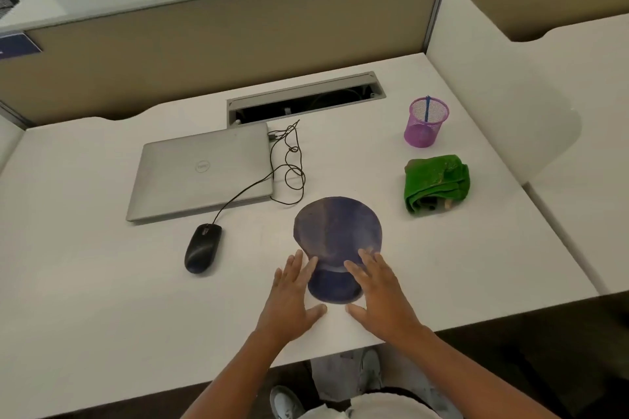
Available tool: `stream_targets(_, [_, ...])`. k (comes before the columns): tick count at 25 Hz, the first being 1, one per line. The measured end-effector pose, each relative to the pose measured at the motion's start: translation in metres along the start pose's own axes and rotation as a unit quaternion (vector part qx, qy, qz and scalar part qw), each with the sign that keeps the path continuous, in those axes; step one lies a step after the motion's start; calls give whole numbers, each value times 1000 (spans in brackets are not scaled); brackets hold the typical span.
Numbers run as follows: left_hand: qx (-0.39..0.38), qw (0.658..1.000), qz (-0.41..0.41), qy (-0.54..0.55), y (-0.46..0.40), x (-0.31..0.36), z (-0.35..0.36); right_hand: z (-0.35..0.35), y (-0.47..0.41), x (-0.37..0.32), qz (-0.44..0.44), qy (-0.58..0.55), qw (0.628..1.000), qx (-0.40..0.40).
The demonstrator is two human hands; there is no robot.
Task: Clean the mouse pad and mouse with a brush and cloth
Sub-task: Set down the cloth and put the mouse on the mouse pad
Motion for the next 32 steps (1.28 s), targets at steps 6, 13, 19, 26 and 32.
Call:
stream_targets(6, [12,1000,14,-16,-17,14,7,2,-16,-4,39,29,999,5])
stream_targets(13, [20,1000,-18,-7,-68,40,5,-19,-76,17,73,64,995,-29])
stream_targets(19, [25,999,-48,-2,-115,55,3,-36,-130,33,74,74,993,-63])
stream_targets(26, [29,998,-64,-1,-134,62,6,-41,-150,45,60,68,993,-74])
stream_targets(32, [-4,999,-35,11,-123,48,-19,-56,-154,37,40,102,992,-58])
Point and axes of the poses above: each hand's wrist, its own y-axis away from the middle knuckle, its own z-axis out of the palm, x = y × z, the point moved 1 cm from there along -y, towards the middle knuckle, and after that the axes turned 7 degrees about x, right-handed, at the moved point
